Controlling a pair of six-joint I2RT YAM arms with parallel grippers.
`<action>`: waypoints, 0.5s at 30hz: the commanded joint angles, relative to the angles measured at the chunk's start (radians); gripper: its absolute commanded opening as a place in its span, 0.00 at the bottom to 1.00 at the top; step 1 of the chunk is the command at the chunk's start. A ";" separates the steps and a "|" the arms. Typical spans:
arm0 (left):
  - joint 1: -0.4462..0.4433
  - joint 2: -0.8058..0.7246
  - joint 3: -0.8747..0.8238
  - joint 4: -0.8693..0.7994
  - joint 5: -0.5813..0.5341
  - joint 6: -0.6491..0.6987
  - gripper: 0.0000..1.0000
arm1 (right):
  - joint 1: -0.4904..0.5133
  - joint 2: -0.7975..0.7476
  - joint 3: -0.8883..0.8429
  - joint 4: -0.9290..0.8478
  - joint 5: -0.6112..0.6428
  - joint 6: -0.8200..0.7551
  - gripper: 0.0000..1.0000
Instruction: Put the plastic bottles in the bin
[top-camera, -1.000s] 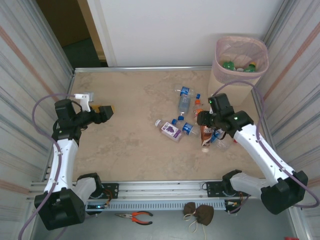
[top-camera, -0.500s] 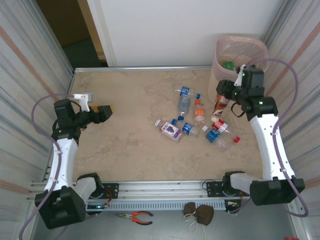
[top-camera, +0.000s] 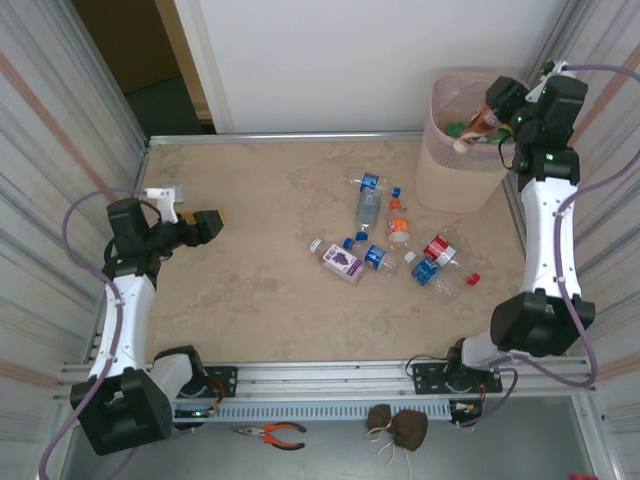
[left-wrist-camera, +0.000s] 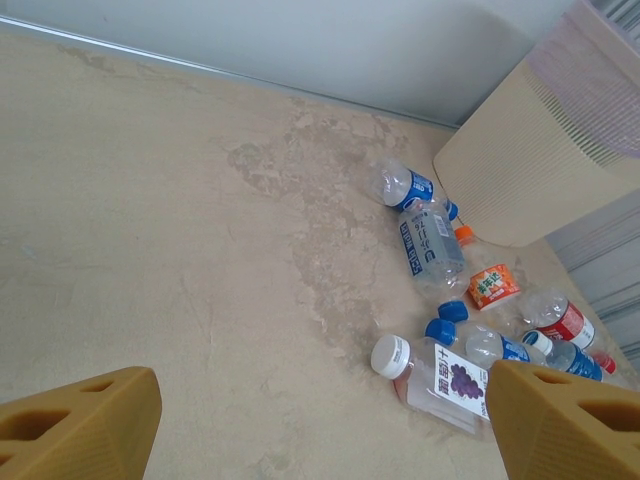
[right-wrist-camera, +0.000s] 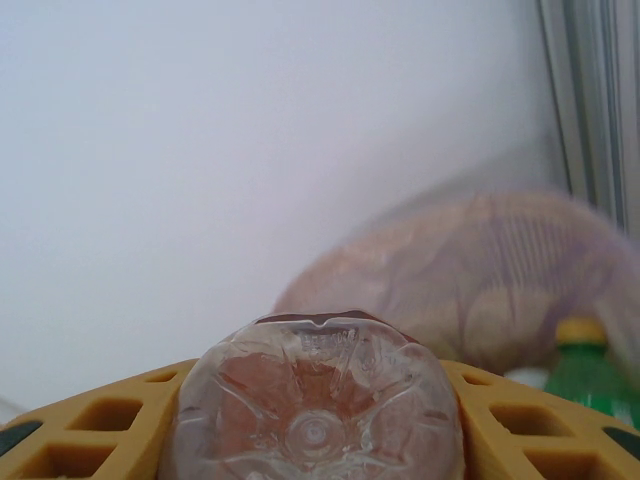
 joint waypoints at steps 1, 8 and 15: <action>0.011 -0.002 0.003 -0.003 0.013 0.003 0.85 | -0.030 0.066 0.092 0.173 -0.029 -0.098 0.34; 0.012 0.011 0.004 0.002 0.021 -0.001 0.85 | -0.072 0.251 0.272 0.206 -0.131 -0.261 0.35; 0.014 0.015 0.001 0.004 0.021 -0.004 0.85 | -0.074 0.384 0.329 0.264 -0.184 -0.394 0.36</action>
